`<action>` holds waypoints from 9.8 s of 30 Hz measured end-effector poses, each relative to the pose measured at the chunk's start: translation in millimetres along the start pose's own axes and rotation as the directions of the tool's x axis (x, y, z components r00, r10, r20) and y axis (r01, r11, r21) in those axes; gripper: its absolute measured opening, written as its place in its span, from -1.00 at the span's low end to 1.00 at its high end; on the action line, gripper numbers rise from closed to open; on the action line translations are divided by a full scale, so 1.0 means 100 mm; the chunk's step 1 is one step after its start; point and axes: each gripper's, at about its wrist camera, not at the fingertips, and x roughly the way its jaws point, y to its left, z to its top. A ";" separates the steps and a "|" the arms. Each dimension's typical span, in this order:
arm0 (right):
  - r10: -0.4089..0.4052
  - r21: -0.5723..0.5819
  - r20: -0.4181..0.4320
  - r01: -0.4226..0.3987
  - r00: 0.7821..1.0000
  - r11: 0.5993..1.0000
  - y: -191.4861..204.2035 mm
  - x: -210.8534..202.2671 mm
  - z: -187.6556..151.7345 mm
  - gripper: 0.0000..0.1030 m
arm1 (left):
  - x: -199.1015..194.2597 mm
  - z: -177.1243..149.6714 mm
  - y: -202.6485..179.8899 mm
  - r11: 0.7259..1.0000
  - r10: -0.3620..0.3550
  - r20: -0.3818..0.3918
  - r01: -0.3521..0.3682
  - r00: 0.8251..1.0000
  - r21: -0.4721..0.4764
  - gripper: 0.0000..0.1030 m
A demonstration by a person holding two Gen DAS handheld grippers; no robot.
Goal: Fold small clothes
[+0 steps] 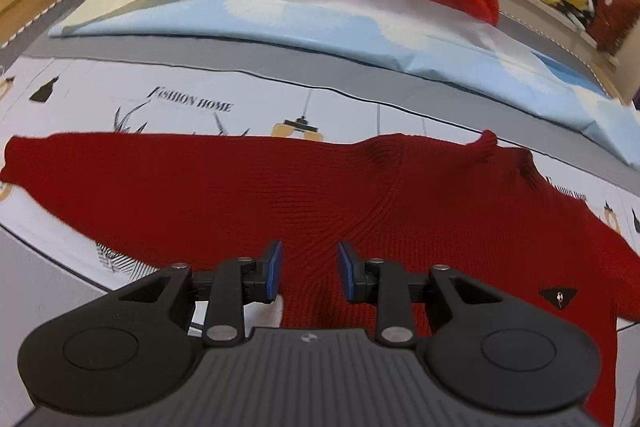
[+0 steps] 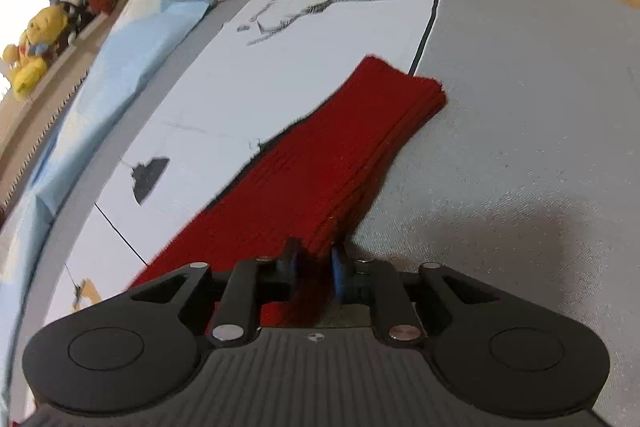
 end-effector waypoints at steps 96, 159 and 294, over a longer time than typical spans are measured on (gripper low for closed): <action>0.235 -0.377 -0.356 -0.369 0.904 0.849 1.99 -0.90 -1.89 0.21 | -0.10 0.06 0.03 0.989 -0.094 -0.006 0.093 0.996 -0.111 -0.21; 0.332 -0.699 -0.331 -0.466 0.883 0.542 2.49 -1.64 -2.04 -0.27 | -0.35 0.58 0.91 0.964 0.159 0.371 -0.063 0.915 -0.259 -1.00; 0.531 -0.635 -0.115 -0.473 0.840 0.611 1.13 -3.24 -1.20 -0.14 | -2.21 -1.30 0.05 0.974 -0.084 0.227 0.033 0.970 0.223 0.02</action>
